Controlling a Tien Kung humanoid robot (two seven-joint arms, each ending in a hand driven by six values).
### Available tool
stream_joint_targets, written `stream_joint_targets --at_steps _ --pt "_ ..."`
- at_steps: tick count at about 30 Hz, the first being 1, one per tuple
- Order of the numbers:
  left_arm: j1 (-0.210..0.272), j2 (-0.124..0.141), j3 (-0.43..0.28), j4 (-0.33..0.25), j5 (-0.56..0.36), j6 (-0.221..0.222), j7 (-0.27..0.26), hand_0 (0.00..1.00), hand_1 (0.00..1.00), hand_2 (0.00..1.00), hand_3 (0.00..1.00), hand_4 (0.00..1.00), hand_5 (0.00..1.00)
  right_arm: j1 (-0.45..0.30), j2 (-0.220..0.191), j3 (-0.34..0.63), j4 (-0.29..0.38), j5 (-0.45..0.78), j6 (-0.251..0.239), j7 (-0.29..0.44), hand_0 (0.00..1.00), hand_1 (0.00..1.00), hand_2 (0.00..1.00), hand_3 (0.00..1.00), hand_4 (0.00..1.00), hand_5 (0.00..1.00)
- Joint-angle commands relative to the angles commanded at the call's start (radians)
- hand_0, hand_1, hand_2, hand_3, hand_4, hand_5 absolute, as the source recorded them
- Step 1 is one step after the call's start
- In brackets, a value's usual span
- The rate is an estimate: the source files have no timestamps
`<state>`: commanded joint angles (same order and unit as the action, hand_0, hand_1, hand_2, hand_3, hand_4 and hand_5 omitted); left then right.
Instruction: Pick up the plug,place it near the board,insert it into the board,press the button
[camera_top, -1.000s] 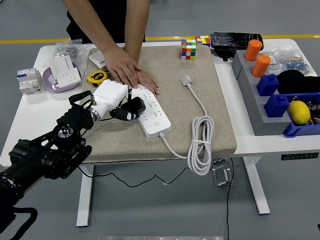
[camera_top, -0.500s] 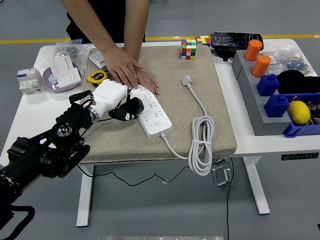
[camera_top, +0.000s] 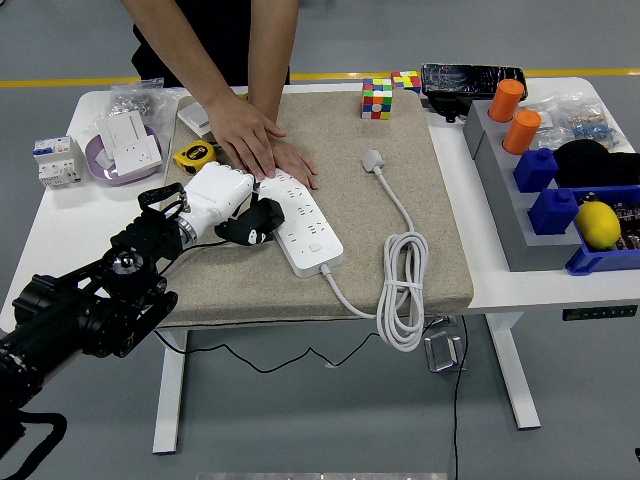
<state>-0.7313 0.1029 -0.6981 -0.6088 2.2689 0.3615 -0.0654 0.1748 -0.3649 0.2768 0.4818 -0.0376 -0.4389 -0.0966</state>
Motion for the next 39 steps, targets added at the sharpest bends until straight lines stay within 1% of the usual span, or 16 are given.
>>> stream_joint_targets --at_steps 7,17,18,23,24,29,30,35,36,39 --pt "-0.002 -0.006 0.001 -0.003 0.000 0.003 0.000 0.446 0.314 0.267 0.254 0.431 0.336 0.000 0.000 0.000 0.000 -0.001 0.000 0.000 0.899 0.840 0.796 0.803 0.998 0.970" --pt "-0.005 -0.007 0.010 0.000 0.000 0.006 -0.003 0.448 0.314 0.267 0.256 0.431 0.340 -0.002 -0.001 -0.001 0.000 0.002 0.001 0.000 0.898 0.840 0.796 0.803 0.998 0.970" --pt "-0.005 -0.006 0.011 0.001 0.000 0.008 -0.004 0.453 0.322 0.310 0.282 0.485 0.373 -0.002 -0.001 0.000 0.000 0.002 0.001 0.000 0.898 0.840 0.796 0.803 0.998 0.969" --pt "-0.007 -0.005 0.014 0.004 0.000 0.007 -0.008 0.453 0.322 0.310 0.282 0.485 0.373 0.001 -0.001 0.002 0.001 0.006 0.002 0.003 0.898 0.840 0.796 0.803 0.998 0.969" --pt "-0.007 -0.004 0.014 0.005 0.000 0.006 -0.009 0.513 0.590 0.535 0.475 0.762 0.434 0.001 -0.001 0.002 0.001 0.007 0.003 0.004 0.898 0.840 0.796 0.803 0.998 0.969" --pt "-0.007 -0.005 0.011 0.009 0.000 0.002 -0.011 0.513 0.590 0.535 0.475 0.762 0.434 0.000 -0.001 0.001 0.000 0.015 0.006 0.005 0.898 0.840 0.796 0.803 0.998 0.969" --pt "-0.007 -0.005 0.010 0.009 0.000 0.002 -0.012 0.728 0.862 0.824 0.814 0.868 0.468 0.000 -0.001 0.001 0.000 0.017 0.007 0.005 0.901 0.840 0.796 0.803 0.998 0.970" --pt "-0.008 -0.004 0.001 0.008 0.000 -0.002 -0.013 0.728 0.862 0.824 0.814 0.868 0.468 0.002 0.000 0.003 0.000 0.019 0.007 0.005 0.901 0.840 0.796 0.803 0.998 0.970" --pt "-0.005 -0.005 -0.010 0.007 0.000 -0.004 -0.014 0.799 0.926 0.894 0.909 0.944 0.518 0.002 0.000 0.004 0.000 0.018 0.007 0.005 0.901 0.840 0.796 0.804 0.998 0.969" --pt "0.000 -0.004 -0.031 0.006 0.000 -0.013 -0.021 0.799 0.926 0.894 0.909 0.944 0.518 0.003 0.000 0.005 0.000 0.016 0.007 0.005 0.901 0.840 0.796 0.804 0.998 0.969"
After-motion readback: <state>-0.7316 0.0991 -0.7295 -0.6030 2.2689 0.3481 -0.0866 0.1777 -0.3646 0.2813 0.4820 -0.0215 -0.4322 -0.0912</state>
